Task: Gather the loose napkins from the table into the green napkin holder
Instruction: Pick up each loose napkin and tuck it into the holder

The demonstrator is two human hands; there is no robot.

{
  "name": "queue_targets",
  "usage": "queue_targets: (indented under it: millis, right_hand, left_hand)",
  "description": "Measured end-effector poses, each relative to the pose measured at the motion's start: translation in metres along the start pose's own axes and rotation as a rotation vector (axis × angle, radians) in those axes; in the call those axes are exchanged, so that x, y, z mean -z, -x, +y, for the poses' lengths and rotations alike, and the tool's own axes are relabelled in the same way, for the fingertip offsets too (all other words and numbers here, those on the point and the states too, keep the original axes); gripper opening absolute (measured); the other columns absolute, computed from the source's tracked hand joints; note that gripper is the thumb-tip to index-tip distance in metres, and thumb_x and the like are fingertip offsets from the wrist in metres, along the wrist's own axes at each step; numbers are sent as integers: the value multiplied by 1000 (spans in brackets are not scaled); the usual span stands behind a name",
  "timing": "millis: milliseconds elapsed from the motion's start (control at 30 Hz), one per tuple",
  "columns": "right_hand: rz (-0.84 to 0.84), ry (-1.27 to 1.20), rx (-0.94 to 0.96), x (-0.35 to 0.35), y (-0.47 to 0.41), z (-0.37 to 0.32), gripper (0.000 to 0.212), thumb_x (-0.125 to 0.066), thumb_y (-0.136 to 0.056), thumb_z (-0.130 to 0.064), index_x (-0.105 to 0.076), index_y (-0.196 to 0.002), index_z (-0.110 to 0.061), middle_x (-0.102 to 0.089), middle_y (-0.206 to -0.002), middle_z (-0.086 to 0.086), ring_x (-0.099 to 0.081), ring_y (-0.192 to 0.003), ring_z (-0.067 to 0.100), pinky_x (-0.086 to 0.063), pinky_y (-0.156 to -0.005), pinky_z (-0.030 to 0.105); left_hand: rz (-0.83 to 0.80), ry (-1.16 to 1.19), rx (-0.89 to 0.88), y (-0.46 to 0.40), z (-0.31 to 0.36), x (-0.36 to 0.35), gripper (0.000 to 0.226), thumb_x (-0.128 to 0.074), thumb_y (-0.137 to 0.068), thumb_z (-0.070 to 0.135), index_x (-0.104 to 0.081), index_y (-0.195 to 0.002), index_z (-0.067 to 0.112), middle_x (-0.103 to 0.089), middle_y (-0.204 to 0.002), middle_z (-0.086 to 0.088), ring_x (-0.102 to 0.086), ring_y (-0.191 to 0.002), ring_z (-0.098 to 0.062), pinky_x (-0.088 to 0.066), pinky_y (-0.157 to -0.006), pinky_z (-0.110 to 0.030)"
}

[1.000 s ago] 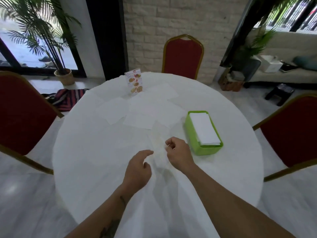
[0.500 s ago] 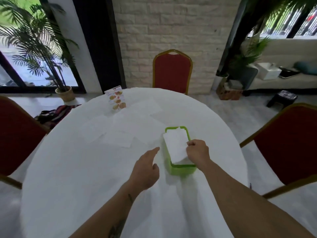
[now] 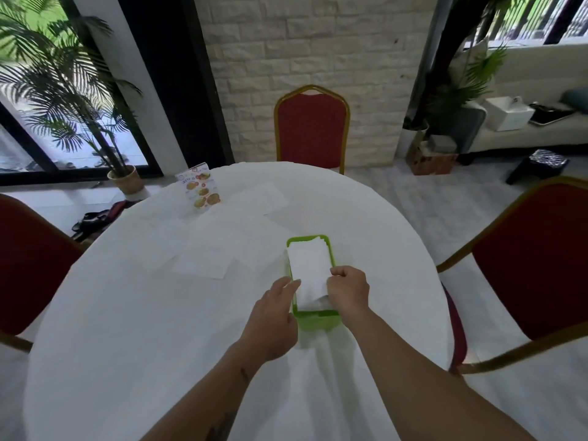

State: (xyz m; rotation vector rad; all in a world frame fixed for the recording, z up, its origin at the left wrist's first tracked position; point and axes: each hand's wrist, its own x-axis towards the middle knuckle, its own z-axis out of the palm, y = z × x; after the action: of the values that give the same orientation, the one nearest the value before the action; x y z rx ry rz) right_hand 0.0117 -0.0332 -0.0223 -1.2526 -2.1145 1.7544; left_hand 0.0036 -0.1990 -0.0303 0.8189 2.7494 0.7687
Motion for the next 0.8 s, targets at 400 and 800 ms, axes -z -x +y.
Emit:
queue_targets:
  millis: [400, 800]
  right_hand:
    - [12, 151, -9, 7, -2, -2, 26, -52, -75, -8, -68, -94, -17, -69, -97, 2, -62, -86, 25, -50, -70, 31]
    - [-142, 840, 501, 11, -8, 5, 44, -49, -88, -17, -49, -132, -13, -53, -131, 4, -45, -116, 25, -44, -89, 36]
  left_hand:
    - [-94, -91, 59, -5, 3, -4, 67, -43, -86, 11, -23, -148, 28, -18, -159, 4, -25, -141, -21, -26, -117, -37]
    - [-140, -186, 6, -13, 4, -11, 61, -43, -87, 17, -30, -146, 27, -20, -158, 5, -21, -143, -19, -23, -118, -38]
